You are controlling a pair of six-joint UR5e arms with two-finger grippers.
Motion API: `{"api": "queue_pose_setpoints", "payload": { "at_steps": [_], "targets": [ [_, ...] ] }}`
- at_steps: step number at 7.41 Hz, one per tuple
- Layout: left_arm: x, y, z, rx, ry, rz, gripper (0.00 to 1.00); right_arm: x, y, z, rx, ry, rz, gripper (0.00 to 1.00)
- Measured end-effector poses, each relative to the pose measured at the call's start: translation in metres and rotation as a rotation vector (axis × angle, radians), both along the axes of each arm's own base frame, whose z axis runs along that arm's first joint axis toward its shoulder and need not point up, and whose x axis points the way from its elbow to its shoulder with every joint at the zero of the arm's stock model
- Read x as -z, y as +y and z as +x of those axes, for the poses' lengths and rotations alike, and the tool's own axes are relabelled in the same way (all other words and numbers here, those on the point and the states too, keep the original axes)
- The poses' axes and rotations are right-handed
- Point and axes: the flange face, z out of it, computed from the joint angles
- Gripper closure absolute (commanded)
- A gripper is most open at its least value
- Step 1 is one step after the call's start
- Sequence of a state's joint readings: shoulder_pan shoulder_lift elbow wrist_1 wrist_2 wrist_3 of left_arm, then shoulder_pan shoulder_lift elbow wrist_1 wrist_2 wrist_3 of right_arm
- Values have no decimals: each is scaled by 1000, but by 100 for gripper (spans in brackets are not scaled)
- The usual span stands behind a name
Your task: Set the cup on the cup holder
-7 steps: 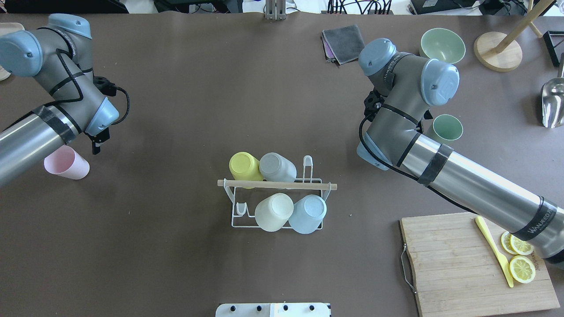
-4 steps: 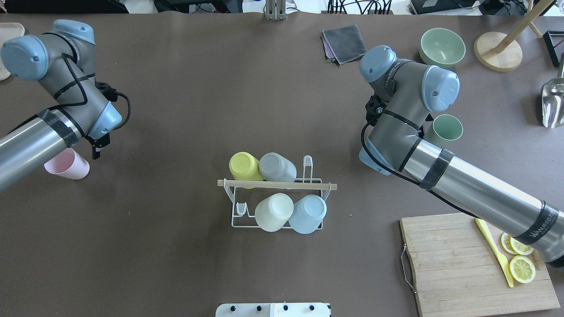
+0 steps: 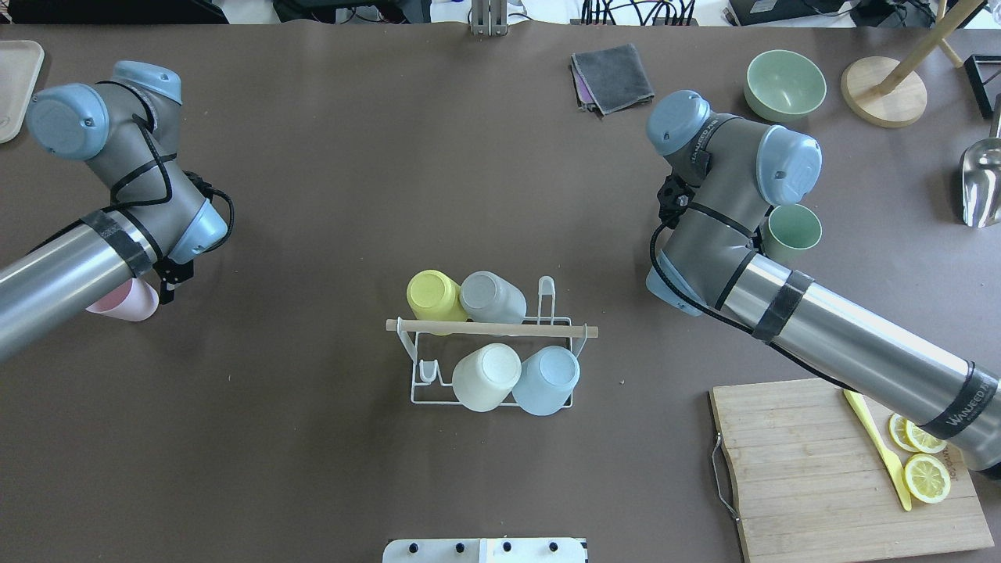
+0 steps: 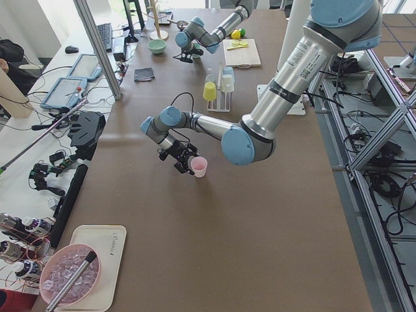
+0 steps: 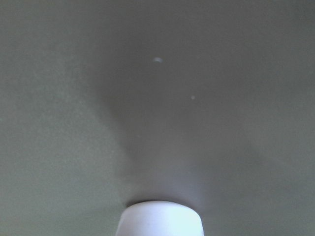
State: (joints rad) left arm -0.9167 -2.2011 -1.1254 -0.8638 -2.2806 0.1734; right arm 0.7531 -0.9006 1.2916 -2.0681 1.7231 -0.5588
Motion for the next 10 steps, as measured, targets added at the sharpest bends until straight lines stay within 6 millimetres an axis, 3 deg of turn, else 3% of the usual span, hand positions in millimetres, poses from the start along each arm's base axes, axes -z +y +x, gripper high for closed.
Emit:
{"api": "queue_pose_setpoints", "payload": {
  "at_steps": [6, 7, 8, 9, 10],
  "targets": [
    [-14, 15, 10, -42, -27, -12, 3, -8, 1, 3, -3, 6, -7, 0],
    [-14, 15, 10, -48, -33, -7, 14, -11, 2, 4, -3, 6, -7, 0],
    [-15, 14, 8, -60, -42, 5, 58, -15, 2, 6, -2, 3, -6, 0],
    [-15, 14, 7, -76, -42, 14, 92, -19, 2, 9, -3, 1, -6, 0],
    [-15, 14, 6, -91, -37, 18, 100, -22, 2, 12, -4, 0, -6, 0]
  ]
}}
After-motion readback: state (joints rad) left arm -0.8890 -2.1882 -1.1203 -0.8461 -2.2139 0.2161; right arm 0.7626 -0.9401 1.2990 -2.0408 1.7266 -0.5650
